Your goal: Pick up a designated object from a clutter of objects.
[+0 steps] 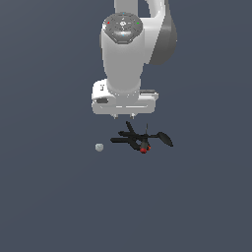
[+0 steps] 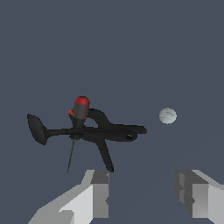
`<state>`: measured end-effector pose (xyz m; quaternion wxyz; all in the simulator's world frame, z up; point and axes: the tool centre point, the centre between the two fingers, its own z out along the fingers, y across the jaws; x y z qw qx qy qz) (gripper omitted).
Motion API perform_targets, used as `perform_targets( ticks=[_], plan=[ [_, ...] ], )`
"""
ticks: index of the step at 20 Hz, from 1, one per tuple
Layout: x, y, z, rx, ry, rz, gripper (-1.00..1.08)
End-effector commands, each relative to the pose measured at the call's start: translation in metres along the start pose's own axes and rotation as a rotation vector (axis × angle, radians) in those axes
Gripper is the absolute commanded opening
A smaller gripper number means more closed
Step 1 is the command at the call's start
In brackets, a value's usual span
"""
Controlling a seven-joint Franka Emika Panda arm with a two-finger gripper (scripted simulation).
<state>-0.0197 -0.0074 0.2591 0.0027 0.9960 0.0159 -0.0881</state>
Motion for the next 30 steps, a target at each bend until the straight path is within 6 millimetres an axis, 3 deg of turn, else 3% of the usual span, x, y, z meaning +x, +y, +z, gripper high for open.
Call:
perform_targets(
  ticks=[1, 10, 16, 23, 30],
  plan=[
    [-0.003, -0.005, 0.025, -0.013, -0.064, -0.029, 0.28],
    [-0.034, -0.026, 0.138, -0.073, -0.371, -0.169, 0.28],
    [-0.06, -0.034, 0.193, -0.104, -0.539, -0.246, 0.28],
    [-0.081, -0.038, 0.227, -0.124, -0.65, -0.297, 0.28],
    [-0.085, -0.038, 0.233, -0.127, -0.668, -0.306, 0.28]
  ],
)
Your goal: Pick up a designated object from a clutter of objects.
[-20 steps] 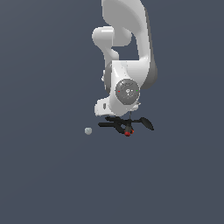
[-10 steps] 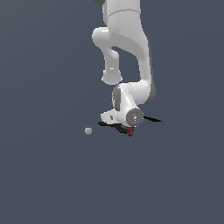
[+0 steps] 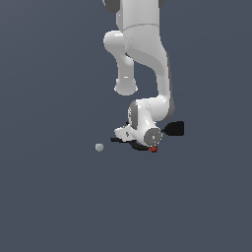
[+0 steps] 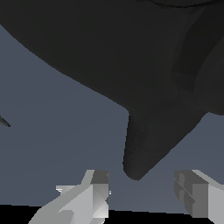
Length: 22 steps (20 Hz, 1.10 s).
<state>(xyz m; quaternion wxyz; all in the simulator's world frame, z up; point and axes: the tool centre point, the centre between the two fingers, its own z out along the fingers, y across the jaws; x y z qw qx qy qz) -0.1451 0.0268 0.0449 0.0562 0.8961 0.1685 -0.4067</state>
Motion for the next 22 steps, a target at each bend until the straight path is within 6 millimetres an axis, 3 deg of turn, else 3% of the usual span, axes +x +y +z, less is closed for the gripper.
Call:
perform_targets(
  ticks=[1, 13, 14, 22],
  plan=[
    [0.0, 0.0, 0.001, 0.0, 0.0, 0.0, 0.28],
    [-0.001, 0.0, 0.03, 0.0, -0.004, -0.002, 0.28],
    [-0.001, 0.0, 0.03, 0.0, -0.004, -0.002, -1.0],
    [-0.001, 0.0, 0.03, 0.0, -0.004, -0.002, -1.0]
  ],
)
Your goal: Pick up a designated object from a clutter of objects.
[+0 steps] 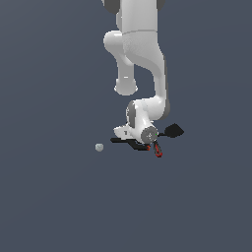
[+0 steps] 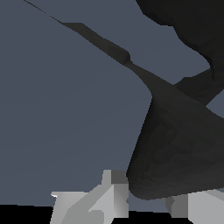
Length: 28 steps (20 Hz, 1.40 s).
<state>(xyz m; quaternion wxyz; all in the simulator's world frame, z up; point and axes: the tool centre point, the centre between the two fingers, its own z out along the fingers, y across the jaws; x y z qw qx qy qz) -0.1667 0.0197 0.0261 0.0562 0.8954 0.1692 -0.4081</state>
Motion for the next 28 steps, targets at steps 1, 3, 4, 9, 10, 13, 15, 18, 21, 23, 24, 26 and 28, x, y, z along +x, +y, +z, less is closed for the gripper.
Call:
perform_targets(
  ticks=[1, 3, 4, 9, 10, 13, 15, 18, 21, 23, 24, 26, 28],
  plan=[
    [0.0, 0.0, 0.001, 0.0, -0.001, 0.0, -1.0],
    [0.0, 0.0, 0.0, 0.0, 0.0, 0.0, -1.0],
    [-0.001, 0.001, -0.001, 0.0, 0.0, 0.0, -1.0],
    [-0.011, 0.008, -0.012, 0.0, 0.0, 0.0, -1.0],
    [-0.014, 0.01, -0.015, 0.0, 0.0, 0.0, -1.0],
    [-0.026, 0.019, -0.029, 0.001, 0.0, 0.001, -1.0],
    [-0.036, 0.026, -0.04, 0.002, 0.0, 0.001, -1.0],
    [-0.053, 0.039, -0.059, 0.002, -0.001, 0.001, -1.0],
    [-0.073, 0.054, -0.082, 0.003, -0.001, 0.002, -1.0],
    [-0.088, 0.065, -0.099, 0.003, -0.001, 0.002, -1.0],
    [-0.095, 0.07, -0.107, 0.003, -0.001, 0.003, -1.0],
    [-0.109, 0.081, -0.124, 0.004, -0.001, 0.003, -1.0],
    [-0.124, 0.092, -0.141, 0.004, -0.001, 0.003, -1.0]
  ],
)
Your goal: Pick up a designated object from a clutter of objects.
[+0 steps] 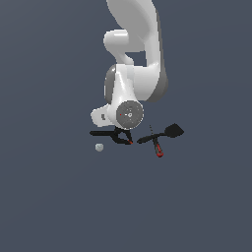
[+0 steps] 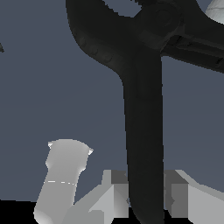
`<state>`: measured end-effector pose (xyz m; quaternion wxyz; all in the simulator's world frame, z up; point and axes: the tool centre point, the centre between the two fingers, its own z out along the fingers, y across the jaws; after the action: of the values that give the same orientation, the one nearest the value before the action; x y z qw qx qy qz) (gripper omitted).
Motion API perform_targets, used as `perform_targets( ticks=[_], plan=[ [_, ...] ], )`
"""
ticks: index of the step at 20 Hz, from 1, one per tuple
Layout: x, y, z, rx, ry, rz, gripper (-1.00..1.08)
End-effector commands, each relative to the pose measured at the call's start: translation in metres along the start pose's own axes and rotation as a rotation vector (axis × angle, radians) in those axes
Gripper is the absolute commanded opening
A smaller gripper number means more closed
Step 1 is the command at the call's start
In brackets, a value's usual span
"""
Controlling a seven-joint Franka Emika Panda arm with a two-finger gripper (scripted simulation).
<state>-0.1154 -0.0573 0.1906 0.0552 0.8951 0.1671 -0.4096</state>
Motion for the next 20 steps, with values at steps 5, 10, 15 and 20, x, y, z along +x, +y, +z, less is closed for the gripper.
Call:
perform_targets(
  ticks=[5, 10, 15, 20],
  plan=[
    [-0.048, 0.036, -0.056, 0.0, 0.002, 0.001, -1.0],
    [-0.077, 0.06, -0.092, 0.0, 0.001, 0.002, -1.0],
    [-0.101, 0.079, -0.123, -0.001, 0.001, 0.001, -1.0],
    [-0.118, 0.094, -0.146, -0.002, 0.002, 0.0, -1.0]
  ],
)
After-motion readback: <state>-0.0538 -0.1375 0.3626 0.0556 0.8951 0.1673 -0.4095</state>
